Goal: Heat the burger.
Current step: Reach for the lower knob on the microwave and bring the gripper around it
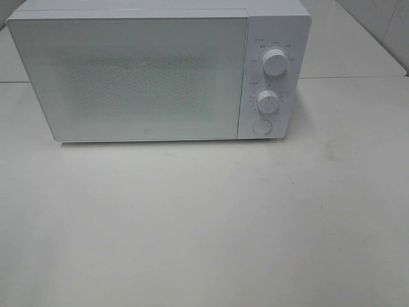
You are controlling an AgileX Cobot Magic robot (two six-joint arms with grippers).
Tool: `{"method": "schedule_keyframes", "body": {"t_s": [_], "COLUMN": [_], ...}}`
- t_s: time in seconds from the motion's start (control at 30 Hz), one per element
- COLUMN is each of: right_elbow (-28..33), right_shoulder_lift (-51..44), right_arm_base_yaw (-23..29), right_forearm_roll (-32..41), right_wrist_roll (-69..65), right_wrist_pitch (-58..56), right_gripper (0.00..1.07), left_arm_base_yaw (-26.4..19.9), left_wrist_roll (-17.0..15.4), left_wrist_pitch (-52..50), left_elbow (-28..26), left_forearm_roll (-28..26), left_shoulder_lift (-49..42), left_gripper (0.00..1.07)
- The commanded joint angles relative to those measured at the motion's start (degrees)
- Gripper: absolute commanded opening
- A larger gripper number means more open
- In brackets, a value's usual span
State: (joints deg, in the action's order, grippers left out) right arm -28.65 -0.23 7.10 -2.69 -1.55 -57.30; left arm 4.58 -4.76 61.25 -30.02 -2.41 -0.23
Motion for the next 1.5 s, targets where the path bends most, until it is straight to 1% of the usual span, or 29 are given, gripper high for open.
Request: {"method": "schedule_keyframes", "body": {"t_s": [0.03,0.13,0.2,0.3,0.37,0.43,0.57,0.67,0.83,0.93,1.0,1.03,1.17,1.2,1.23,1.27,1.33,1.37,1.4,1.43,1.47,1.5], "right_elbow": [0.2,-0.2,-1.4,-1.4,-1.0,-0.8,1.5,2.1,5.6,6.2,8.2,8.2,9.8,9.8,9.8,9.8,9.8,9.8,9.8,9.8,9.8,9.8], "right_shoulder_lift": [-1.1,-1.0,-1.0,-1.0,-1.0,-1.0,-1.0,-1.0,-1.0,-1.0,-0.7,-0.7,3.4,7.0,7.0,10.5,12.2,16.4,16.4,18.4,22.7,22.7], "right_arm_base_yaw": [-0.2,-0.2,-0.2,-0.2,-0.2,-0.2,-0.2,-0.2,-0.2,-0.2,-0.2,-0.2,-0.2,-0.2,-0.2,-0.2,-0.2,-0.2,-0.2,-0.2,-0.2,-0.2], "right_forearm_roll": [0.0,0.1,0.1,0.1,0.1,0.1,0.1,0.1,0.1,0.1,0.0,0.0,0.0,0.0,0.0,0.0,0.0,0.0,0.0,0.0,0.0,0.0], "right_wrist_roll": [-0.7,-1.3,-2.9,-3.4,-5.2,-5.3,-5.9,-5.9,-5.9,-5.9,-5.9,-5.9,-5.9,-5.9,-5.9,-5.9,-5.9,-5.9,-5.9,-5.9,-5.9,-5.9], "right_wrist_pitch": [0.3,0.7,4.0,5.3,10.0,10.9,15.6,16.4,23.8,24.9,28.1,28.1,30.4,31.4,31.4,32.6,33.2,34.8,34.8,35.6,38.1,38.1], "right_gripper": [0.64,0.63,0.63,0.63,0.63,0.63,0.63,0.63,0.63,0.63,0.63,0.63,0.63,0.63,0.63,0.63,0.63,0.63,0.63,0.63,0.63,0.63], "left_arm_base_yaw": [-0.2,-0.2,-0.2,-0.2,-0.2,-0.2,-0.2,-0.2,-0.2,-0.2,-0.2,-0.2,-0.2,-0.2,-0.2,-0.2,-0.2,-0.2,-0.2,-0.2,-0.2,-0.2], "left_wrist_roll": [0.2,0.2,0.2,0.2,0.2,0.2,0.2,0.2,0.2,0.2,0.2,0.2,0.2,0.2,0.2,0.2,0.2,0.2,0.2,0.2,0.2,0.2], "left_wrist_pitch": [0.1,0.1,0.1,0.1,0.1,0.1,0.1,0.1,0.1,0.1,0.1,0.1,0.1,0.1,0.1,0.1,0.1,0.1,0.1,0.1,0.1,0.1], "left_elbow": [0.2,0.2,0.2,0.2,0.2,0.2,0.2,0.2,0.2,0.2,0.2,0.2,0.2,0.2,0.2,0.2,0.2,0.2,0.2,0.2,0.2,0.2], "left_forearm_roll": [-0.4,-0.8,-0.8,-0.8,-0.8,-0.8,-0.8,-0.8,-0.8,-0.8,-0.8,-0.8,-0.8,-0.8,-0.8,-0.8,-0.8,-0.8,-0.8,-0.8,-0.8,-0.8], "left_shoulder_lift": [-1.3,-1.3,-1.3,-1.3,-1.3,-1.3,-1.3,-1.3,-1.3,-1.3,-1.3,-1.3,-1.3,-1.3,-1.3,-1.3,-1.3,-1.3,-1.3,-1.3,-1.3,-1.3], "left_gripper": [0.99,0.99,0.99,0.99,0.99,0.99,0.99,0.99,0.99,0.99,0.99,0.99,0.99,0.99,0.99,0.99,0.99,0.99,0.99,0.99,0.99,0.99]}}
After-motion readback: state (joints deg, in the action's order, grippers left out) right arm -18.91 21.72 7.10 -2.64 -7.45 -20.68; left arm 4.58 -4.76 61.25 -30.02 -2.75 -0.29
